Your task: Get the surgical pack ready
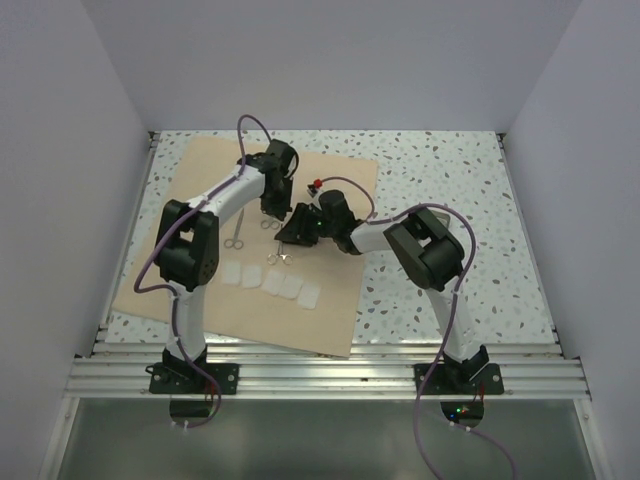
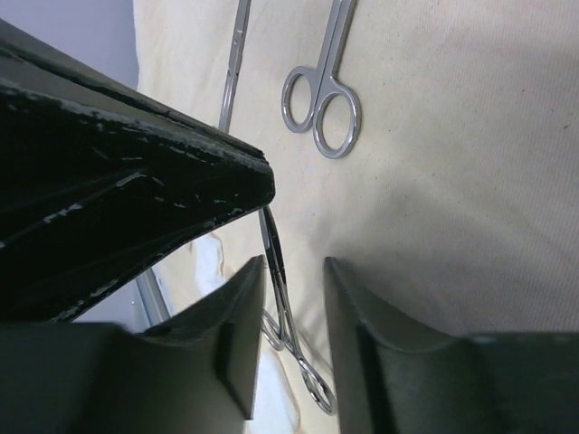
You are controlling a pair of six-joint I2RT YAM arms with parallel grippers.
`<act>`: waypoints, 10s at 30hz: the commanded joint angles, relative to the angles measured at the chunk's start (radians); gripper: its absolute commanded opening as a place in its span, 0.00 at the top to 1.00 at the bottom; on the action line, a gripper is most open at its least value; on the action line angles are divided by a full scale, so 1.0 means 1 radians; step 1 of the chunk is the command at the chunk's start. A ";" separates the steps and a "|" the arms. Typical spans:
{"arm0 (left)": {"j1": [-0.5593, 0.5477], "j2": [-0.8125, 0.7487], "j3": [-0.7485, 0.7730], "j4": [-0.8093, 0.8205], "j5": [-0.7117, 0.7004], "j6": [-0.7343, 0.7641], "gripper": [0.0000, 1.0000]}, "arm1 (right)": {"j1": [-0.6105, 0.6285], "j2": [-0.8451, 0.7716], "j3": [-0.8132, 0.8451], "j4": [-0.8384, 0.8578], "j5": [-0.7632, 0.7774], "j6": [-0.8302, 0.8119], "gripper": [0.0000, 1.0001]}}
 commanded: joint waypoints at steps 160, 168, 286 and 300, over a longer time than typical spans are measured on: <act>0.133 0.017 0.072 0.166 0.041 -0.009 1.00 | -0.012 0.238 0.455 -0.160 -0.064 0.032 0.74; 0.174 -0.019 0.076 0.140 0.064 -0.018 0.58 | -0.023 0.141 0.362 -0.235 -0.047 0.032 1.00; 0.259 -0.154 -0.193 0.127 0.116 0.005 1.00 | 0.094 0.251 0.561 -0.192 -0.046 0.028 0.52; 0.260 -0.201 -0.175 0.118 0.132 -0.007 0.76 | 0.089 0.175 0.434 -0.175 -0.053 0.073 1.00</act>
